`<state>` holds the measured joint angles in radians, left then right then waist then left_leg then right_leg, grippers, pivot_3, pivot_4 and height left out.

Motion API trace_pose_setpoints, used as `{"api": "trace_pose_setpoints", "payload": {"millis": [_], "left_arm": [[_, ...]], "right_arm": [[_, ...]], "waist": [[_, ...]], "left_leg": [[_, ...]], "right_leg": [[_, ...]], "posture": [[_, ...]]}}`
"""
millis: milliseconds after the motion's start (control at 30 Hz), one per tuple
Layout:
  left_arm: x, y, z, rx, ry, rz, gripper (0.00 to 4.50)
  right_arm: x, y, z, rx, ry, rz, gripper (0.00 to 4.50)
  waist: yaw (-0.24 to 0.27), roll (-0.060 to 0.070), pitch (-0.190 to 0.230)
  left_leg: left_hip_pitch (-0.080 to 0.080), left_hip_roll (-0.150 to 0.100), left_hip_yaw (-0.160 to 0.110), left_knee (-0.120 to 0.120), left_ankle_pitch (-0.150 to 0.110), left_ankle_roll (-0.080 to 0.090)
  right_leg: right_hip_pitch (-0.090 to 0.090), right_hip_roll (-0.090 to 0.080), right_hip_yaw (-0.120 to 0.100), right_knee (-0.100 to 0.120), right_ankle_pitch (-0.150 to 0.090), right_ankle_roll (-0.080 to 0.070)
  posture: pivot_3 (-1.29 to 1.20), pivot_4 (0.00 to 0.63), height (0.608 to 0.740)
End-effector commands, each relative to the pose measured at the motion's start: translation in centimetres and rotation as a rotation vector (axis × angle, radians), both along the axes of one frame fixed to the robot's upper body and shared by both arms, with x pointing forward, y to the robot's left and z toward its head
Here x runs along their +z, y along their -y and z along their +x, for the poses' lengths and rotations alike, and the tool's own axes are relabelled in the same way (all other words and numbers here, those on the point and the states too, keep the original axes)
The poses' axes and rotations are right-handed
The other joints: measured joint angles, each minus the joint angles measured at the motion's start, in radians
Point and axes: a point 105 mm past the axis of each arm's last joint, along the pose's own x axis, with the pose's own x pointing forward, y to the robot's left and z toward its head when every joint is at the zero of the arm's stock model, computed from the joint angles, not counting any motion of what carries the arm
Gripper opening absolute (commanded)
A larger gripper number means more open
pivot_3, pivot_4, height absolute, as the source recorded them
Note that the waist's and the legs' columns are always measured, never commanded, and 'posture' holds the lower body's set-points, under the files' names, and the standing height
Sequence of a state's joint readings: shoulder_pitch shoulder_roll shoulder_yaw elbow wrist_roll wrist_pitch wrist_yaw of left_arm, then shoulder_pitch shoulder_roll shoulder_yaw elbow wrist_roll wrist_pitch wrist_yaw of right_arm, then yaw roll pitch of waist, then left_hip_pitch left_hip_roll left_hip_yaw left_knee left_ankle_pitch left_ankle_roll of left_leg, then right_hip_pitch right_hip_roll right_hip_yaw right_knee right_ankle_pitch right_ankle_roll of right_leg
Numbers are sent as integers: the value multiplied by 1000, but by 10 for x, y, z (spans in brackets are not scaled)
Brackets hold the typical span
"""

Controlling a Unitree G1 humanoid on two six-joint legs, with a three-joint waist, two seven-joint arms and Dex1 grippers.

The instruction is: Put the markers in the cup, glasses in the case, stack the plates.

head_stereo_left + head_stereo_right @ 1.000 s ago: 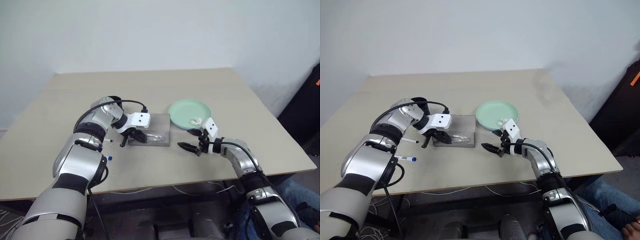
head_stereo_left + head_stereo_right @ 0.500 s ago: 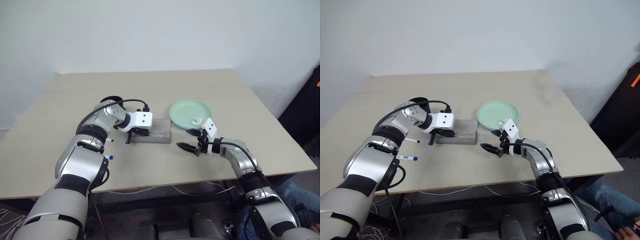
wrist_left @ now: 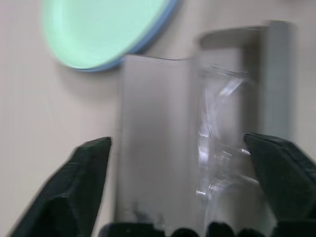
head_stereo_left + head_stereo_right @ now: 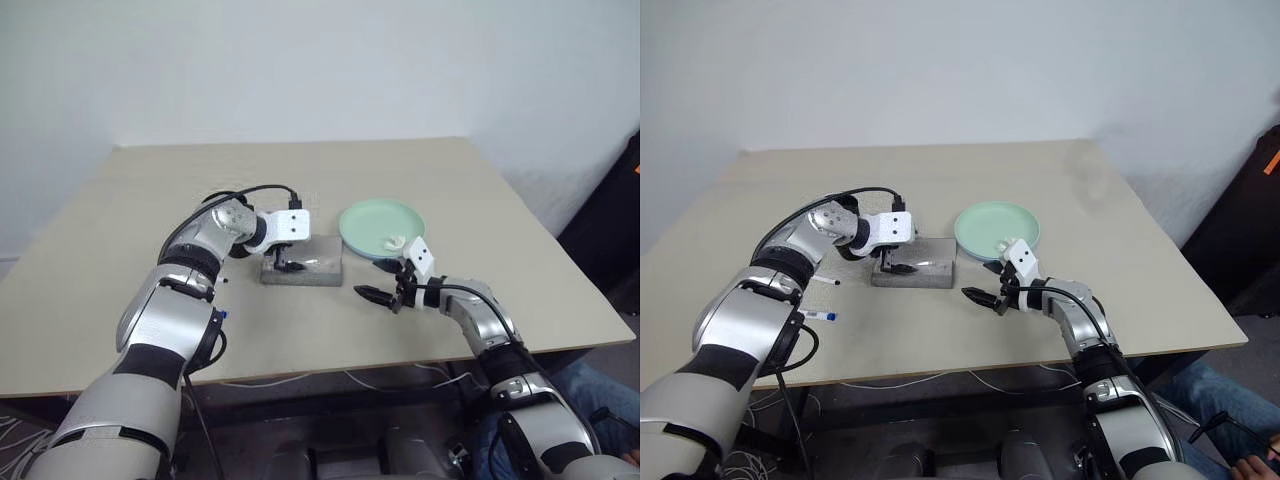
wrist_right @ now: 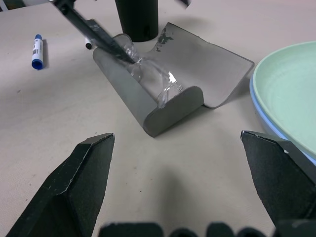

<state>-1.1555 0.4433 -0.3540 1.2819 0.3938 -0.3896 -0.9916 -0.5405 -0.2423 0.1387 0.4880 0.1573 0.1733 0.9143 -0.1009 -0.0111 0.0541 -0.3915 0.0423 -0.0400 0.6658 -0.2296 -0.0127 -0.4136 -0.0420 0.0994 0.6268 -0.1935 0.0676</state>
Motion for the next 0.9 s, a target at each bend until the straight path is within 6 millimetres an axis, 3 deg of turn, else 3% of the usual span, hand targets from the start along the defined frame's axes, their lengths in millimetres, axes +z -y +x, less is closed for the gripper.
{"api": "trace_pose_setpoints", "payload": {"millis": [33,300,400,700,900], "left_arm": [[20,4,11,20,102,-10,4471],[21,-1,27,144,229,21,4471],[21,3,29,188,216,-41,3902],[17,9,36,309,225,-114,888],[17,4,42,364,287,-79,888]], "right_arm": [[19,-3,6,11,67,20,4452],[19,-3,6,14,68,13,4452],[19,-4,7,13,69,12,4452],[17,-3,4,11,64,11,4452],[16,-3,4,9,60,8,4452]], "waist": [[-1,0,0],[0,0,0],[2,0,0],[1,0,0],[1,0,0]], "left_leg": [[0,0,0,0,0,0],[-1,0,0,0,0,0],[-1,0,0,0,0,0],[-1,0,0,-1,0,0],[-1,0,0,-1,0,0]], "right_leg": [[0,0,0,0,0,0],[0,0,0,0,0,0],[-1,0,0,0,0,0],[-1,0,0,0,0,1],[-1,0,0,0,0,1]], "posture": [[0,0,740],[0,0,740],[0,0,740],[0,0,740],[0,0,740]]}}
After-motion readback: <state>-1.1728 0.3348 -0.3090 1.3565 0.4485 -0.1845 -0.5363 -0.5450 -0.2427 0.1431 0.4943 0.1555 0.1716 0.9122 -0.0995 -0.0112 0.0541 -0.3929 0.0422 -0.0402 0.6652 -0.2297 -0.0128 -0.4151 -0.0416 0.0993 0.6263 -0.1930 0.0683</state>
